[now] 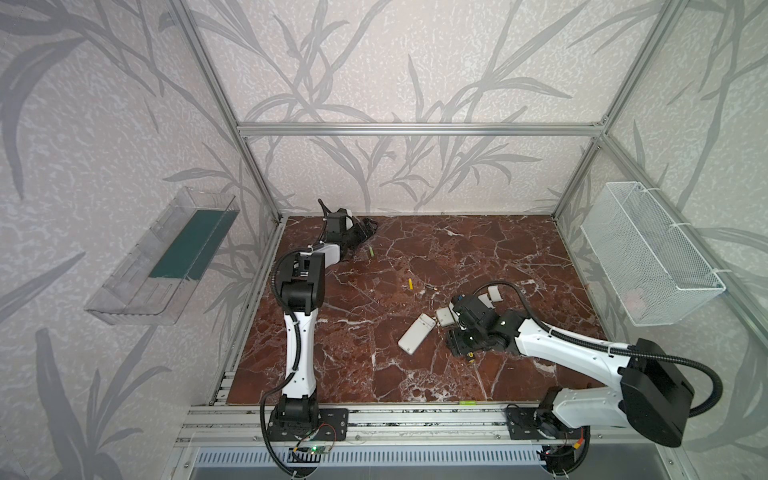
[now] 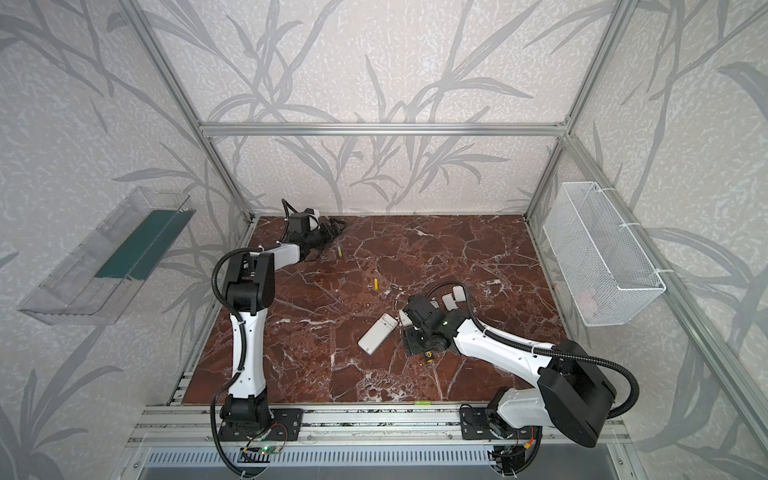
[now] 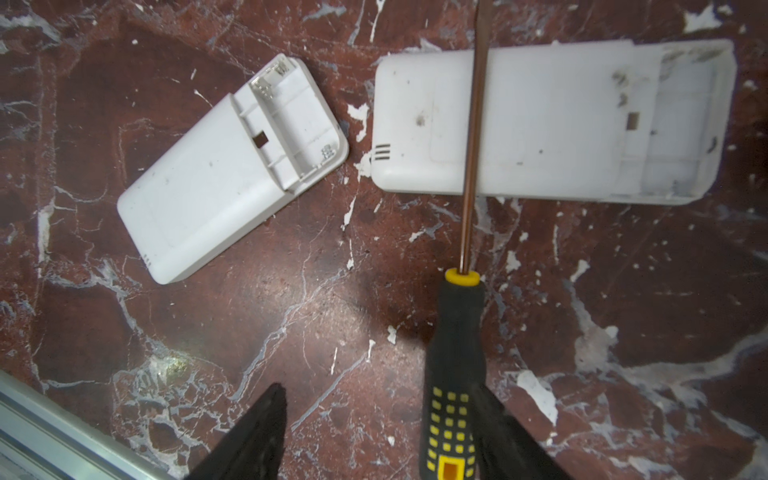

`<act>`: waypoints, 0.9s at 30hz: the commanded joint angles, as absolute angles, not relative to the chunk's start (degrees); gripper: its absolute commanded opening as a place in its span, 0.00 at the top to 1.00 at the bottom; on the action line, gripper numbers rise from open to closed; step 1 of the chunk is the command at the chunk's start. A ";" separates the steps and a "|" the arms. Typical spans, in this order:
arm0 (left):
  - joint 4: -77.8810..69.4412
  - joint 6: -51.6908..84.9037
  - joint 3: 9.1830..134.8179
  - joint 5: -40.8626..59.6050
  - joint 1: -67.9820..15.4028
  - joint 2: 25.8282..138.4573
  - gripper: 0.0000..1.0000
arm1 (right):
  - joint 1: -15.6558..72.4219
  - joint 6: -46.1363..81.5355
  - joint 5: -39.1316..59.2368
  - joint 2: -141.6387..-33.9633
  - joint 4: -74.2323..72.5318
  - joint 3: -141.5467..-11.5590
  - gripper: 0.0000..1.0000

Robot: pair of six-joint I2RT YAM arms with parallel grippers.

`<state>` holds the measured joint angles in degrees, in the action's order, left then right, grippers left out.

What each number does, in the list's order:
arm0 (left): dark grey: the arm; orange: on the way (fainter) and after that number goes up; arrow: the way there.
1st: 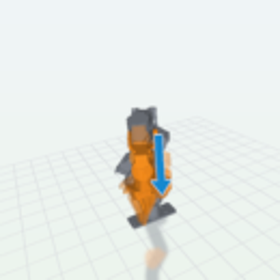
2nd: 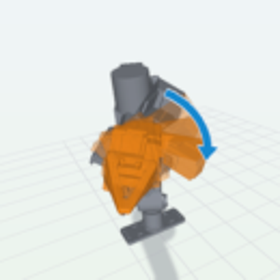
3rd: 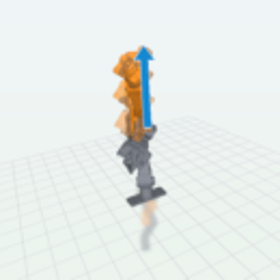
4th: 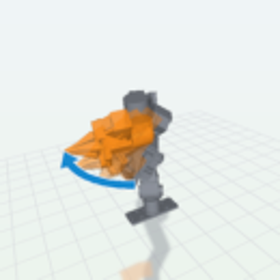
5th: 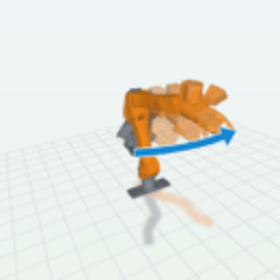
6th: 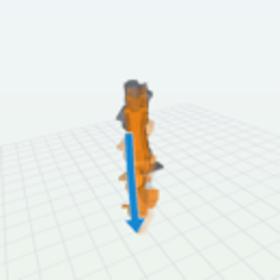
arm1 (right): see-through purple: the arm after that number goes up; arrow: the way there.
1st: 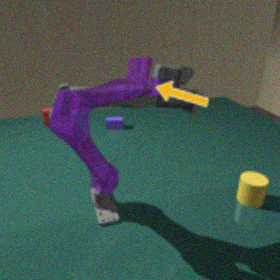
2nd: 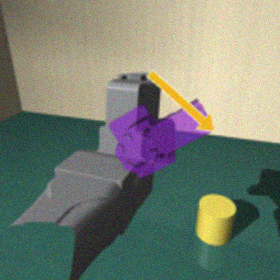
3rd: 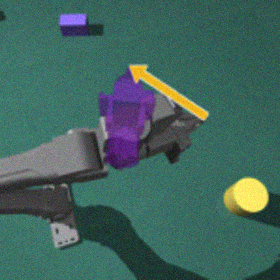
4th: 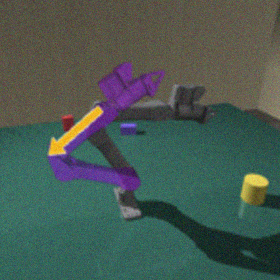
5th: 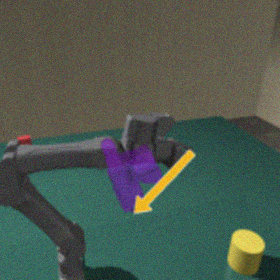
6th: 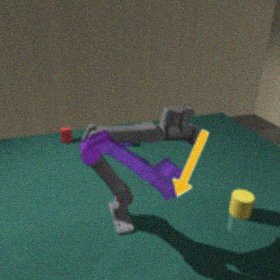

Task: Unload the batteries from the remote control

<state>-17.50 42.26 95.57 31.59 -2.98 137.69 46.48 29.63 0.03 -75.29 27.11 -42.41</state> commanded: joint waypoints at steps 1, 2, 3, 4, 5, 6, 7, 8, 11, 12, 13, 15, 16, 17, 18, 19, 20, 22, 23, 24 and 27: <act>-15.06 41.98 93.43 31.62 -3.30 134.81 0.01 | 46.24 27.36 -3.52 -71.92 26.24 -44.20 0.29; -14.65 40.95 93.19 31.76 -3.31 133.65 0.01 | 45.67 26.83 -5.08 -70.96 25.67 -44.51 0.28; -14.09 39.81 93.00 31.92 -3.49 132.52 0.01 | 44.59 26.24 -5.44 -70.15 25.27 -44.71 0.28; -13.22 38.17 92.75 31.94 -3.68 130.93 0.01 | 42.91 25.37 -5.28 -69.17 24.62 -45.06 0.27; -11.80 36.22 92.55 31.46 -3.93 129.19 0.01 | 41.14 24.26 -5.42 -68.18 23.98 -45.33 0.24; -10.22 34.40 92.38 30.83 -4.29 127.58 0.01 | 39.52 23.29 -5.81 -67.47 23.89 -45.60 0.19; -8.64 32.45 91.76 30.11 -4.70 125.56 0.01 | 37.39 22.14 -5.89 -66.71 23.96 -46.05 0.12; -7.36 30.64 91.04 29.27 -5.08 123.53 0.01 | 35.21 20.71 -5.88 -66.17 23.91 -46.26 0.03; -6.06 25.91 86.40 25.80 -6.21 117.16 0.01 | 29.22 16.28 -6.95 -65.57 22.02 -45.89 0.01; -5.67 24.51 84.76 24.29 -6.55 115.17 0.01 | 27.43 15.17 -7.32 -65.57 20.81 -45.60 0.01; -4.99 22.81 82.83 22.34 -7.00 112.91 0.01 | 25.70 13.98 -7.81 -65.57 19.24 -44.96 0.01; -3.16 19.35 79.25 18.51 -7.91 108.23 0.01 | 22.28 11.50 -7.80 -66.01 15.71 -43.58 0.01; -2.93 17.27 76.71 16.29 -8.52 106.00 0.01 | 20.63 10.12 -8.64 -66.41 14.68 -43.36 0.01; -3.17 15.53 73.77 14.16 -8.95 103.24 0.01 | 19.19 8.79 -9.75 -66.98 13.04 -42.89 0.01; -4.13 14.33 70.95 12.62 -9.20 100.84 0.01 | 17.74 7.80 -10.50 -67.37 11.14 -42.19 0.01; -5.60 13.42 67.67 11.19 -9.31 98.03 0.01 | 16.11 6.84 -10.71 -68.01 8.88 -41.46 0.01; -6.88 13.06 64.47 9.89 -9.32 95.32 0.01 | 14.61 5.99 -10.77 -68.72 5.87 -40.40 0.01; -9.35 11.58 58.75 6.90 -9.32 90.70 0.01 | 11.74 4.90 -9.80 -70.84 -0.65 -38.07 0.01; -10.55 11.01 55.74 5.39 -9.27 88.44 0.01 | 10.46 4.59 -9.43 -72.20 -3.64 -37.25 0.01; -11.69 10.57 53.32 4.21 -9.16 86.54 0.01 | 9.56 4.31 -9.15 -73.45 -6.53 -36.29 0.01; -15.42 9.29 46.09 0.15 -8.66 81.73 0.01 | 7.42 3.24 -6.69 -77.80 -15.85 -34.12 0.01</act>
<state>-10.87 12.86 50.00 6.85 -9.21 84.93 8.58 5.85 -8.49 -75.31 -3.38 -35.57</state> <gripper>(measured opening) 0.993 0.991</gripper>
